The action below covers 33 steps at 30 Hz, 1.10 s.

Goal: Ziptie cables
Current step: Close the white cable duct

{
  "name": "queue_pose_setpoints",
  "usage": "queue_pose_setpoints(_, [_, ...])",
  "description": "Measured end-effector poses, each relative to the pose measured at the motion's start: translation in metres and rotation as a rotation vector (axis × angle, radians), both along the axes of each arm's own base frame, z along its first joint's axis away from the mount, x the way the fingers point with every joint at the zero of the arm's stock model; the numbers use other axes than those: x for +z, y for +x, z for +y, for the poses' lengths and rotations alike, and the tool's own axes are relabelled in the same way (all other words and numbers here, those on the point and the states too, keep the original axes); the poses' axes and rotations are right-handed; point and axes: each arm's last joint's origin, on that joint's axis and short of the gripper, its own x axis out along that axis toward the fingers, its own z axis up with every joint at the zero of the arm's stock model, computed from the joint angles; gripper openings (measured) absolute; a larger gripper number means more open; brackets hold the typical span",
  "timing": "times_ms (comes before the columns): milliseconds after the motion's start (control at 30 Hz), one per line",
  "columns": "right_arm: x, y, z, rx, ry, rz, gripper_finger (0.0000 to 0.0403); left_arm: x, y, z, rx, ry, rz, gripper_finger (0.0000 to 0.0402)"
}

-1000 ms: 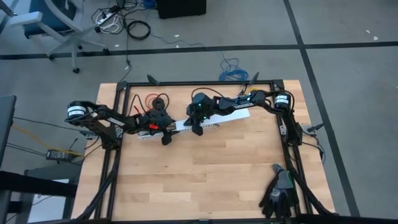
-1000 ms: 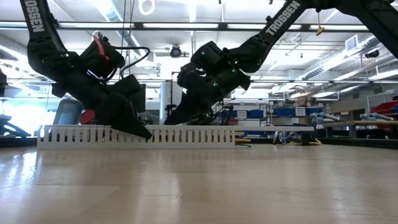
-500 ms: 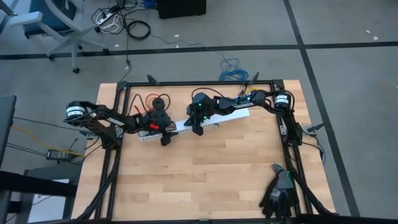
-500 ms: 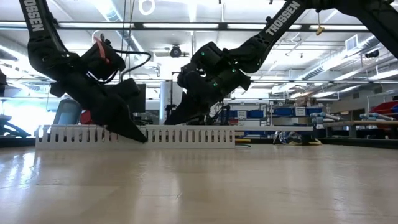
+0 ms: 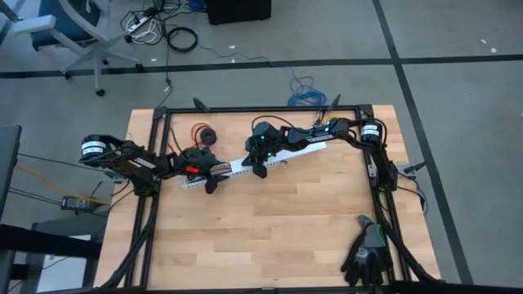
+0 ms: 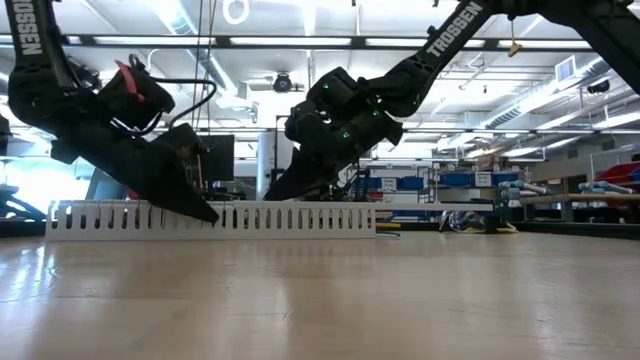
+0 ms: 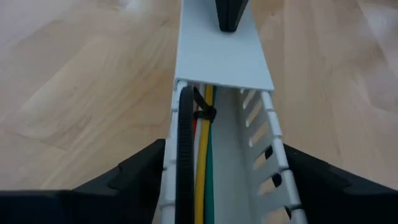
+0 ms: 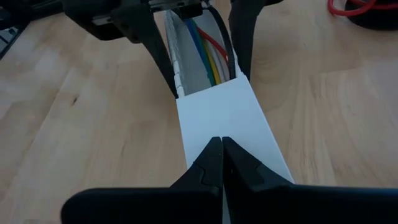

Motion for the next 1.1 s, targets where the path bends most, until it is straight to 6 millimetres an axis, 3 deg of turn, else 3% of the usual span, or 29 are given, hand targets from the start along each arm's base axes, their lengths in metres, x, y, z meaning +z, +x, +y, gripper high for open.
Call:
queue_pose_setpoints(533, [0.0, 0.0, -0.001, -0.001, 0.002, -0.001, 0.0, 0.0, 0.001, 0.0, 0.027, -0.062, -0.007, 0.0282])
queue_pose_setpoints(1100, [0.0, -0.001, -0.001, -0.009, 0.007, 0.006, 0.0, 0.001, 0.006, -0.015, 0.069, 0.143, 0.035, 0.0282])
